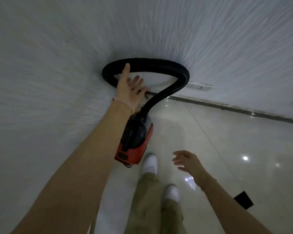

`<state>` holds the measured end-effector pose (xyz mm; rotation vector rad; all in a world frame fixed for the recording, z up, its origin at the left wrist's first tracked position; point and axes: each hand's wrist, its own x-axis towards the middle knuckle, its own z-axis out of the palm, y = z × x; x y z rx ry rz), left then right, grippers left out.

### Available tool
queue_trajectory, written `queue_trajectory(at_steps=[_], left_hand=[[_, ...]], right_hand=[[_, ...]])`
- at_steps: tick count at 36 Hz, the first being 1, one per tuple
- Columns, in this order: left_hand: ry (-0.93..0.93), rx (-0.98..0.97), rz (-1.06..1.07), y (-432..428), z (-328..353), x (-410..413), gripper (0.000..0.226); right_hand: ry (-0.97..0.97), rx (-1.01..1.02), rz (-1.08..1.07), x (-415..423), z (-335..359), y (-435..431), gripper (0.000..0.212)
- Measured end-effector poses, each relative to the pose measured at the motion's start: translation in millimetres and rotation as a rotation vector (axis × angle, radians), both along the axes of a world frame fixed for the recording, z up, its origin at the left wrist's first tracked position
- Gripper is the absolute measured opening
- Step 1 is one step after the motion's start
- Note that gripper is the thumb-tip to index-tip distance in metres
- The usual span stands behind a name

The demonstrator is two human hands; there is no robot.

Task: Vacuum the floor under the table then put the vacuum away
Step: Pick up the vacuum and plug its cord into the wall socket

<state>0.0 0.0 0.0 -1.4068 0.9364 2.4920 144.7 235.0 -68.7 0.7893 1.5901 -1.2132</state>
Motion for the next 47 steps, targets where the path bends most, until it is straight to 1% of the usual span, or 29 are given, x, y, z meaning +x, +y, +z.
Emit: queue_trajectory(at_steps=[1,3,5,8,10,13,15,17,18,19,21,23,24,26,28,30,31,32,33,35,36,37,39,42,43,45,47], left_hand=[[-0.015,0.005,0.017,-3.5,-0.7,-5.2,0.059],[-0.001,0.002,-0.001,-12.2,-5.3,-14.3,0.038],[0.043,0.018,-0.005,-19.0,-11.7,-22.2,0.03],[0.115,0.059,0.057,-26.5,-19.5,-32.6,0.026],[0.165,0.104,0.086,-28.3,-22.8,-37.4,0.024],[0.213,0.109,0.056,-26.7,-29.2,-40.7,0.019],[0.224,0.109,0.06,-26.8,-34.8,-40.2,0.023],[0.233,0.116,0.081,-29.2,-40.6,-38.3,0.025],[0.244,0.121,0.084,-30.7,-42.2,-36.9,0.022],[0.257,0.125,0.08,-32.1,-43.4,-35.7,0.017],[0.255,0.115,0.064,-33.8,-44.9,-32.5,0.012],[0.228,0.102,0.038,-34.8,-45.4,-28.5,0.014],[0.218,0.106,0.032,-34.7,-45.8,-26.3,0.015],[0.205,0.119,0.032,-34.5,-45.5,-21.7,0.02],[0.19,0.117,0.034,-33.9,-43.8,-17.8,0.031],[0.167,0.096,0.043,-32.9,-43.3,-15.6,0.053],[0.161,0.094,0.055,-32.2,-42.6,-14.9,0.057],[0.157,0.098,0.06,-31.8,-41.8,-14.4,0.056],[0.155,0.101,0.06,-31.7,-41.2,-13.9,0.046],[0.144,0.109,0.057,-31.3,-38.1,-11.6,0.019],[0.136,0.117,0.063,-31.1,-35.6,-9.0,0.011],[0.129,0.129,0.076,-31.0,-33.4,-5.9,0.009],[0.12,0.16,0.113,-31.0,-29.6,2.8,0.012],[0.116,0.187,0.155,-33.3,-24.6,22.2,0.02],[0.115,0.186,0.161,-35.5,-22.6,29.9,0.023],[0.101,0.154,0.167,-41.0,-17.9,46.4,0.026],[0.079,0.072,0.15,-45.2,-14.3,64.0,0.026]], right_hand=[[0.001,-0.004,0.009,-3.3,-7.3,-4.3,0.022],[-0.02,-0.016,0.004,-11.0,-18.5,-15.0,0.022],[-0.05,-0.049,-0.016,-17.0,-32.8,-29.6,0.021],[-0.069,-0.078,0.005,-22.0,-55.9,-54.8,0.02],[-0.067,-0.081,0.033,-24.0,-74.8,-75.3,0.027],[-0.064,-0.08,0.059,-24.6,-100.0,-109.2,0.033],[-0.082,-0.109,0.045,-24.6,-112.7,-130.7,0.035],[-0.088,-0.122,0.055,-23.1,-122.7,-147.1,0.044],[-0.096,-0.116,0.066,-22.3,-126.3,-153.0,0.051],[-0.107,-0.119,0.067,-21.1,-129.3,-158.0,0.053],[-0.14,-0.166,0.032,-18.6,-132.0,-165.9,0.044],[-0.184,-0.211,-0.049,-15.7,-134.4,-172.6,0.035],[-0.202,-0.222,-0.097,-14.3,-135.6,-175.4,0.034],[-0.224,-0.222,-0.167,-12.1,-137.2,-178.7,0.04],[-0.241,-0.22,-0.2,-11.0,-136.1,-178.3,0.04],[-0.242,-0.231,-0.218,-10.8,-133.9,-175.1,0.037],[-0.238,-0.239,-0.22,-10.9,-132.3,-173.0,0.035],[-0.233,-0.248,-0.224,-11.0,-130.9,-169.9,0.034],[-0.224,-0.251,-0.225,-11.2,-128.3,-166.3,0.035],[-0.216,-0.251,-0.25,-10.4,-124.2,-155.9,0.038],[-0.207,-0.253,-0.258,-8.7,-123.1,-149.2,0.04],[-0.193,-0.247,-0.251,-7.4,-120.6,-141.7,0.041],[-0.159,-0.236,-0.246,-6.8,-113.5,-126.1,0.039],[-0.106,-0.229,-0.242,-10.9,-94.4,-101.7,0.023],[-0.093,-0.227,-0.243,-12.4,-86.7,-92.9,0.021],[-0.065,-0.217,-0.234,-13.7,-74.2,-72.4,0.023],[-0.042,-0.189,-0.228,-13.7,-66.3,-50.9,0.028]])
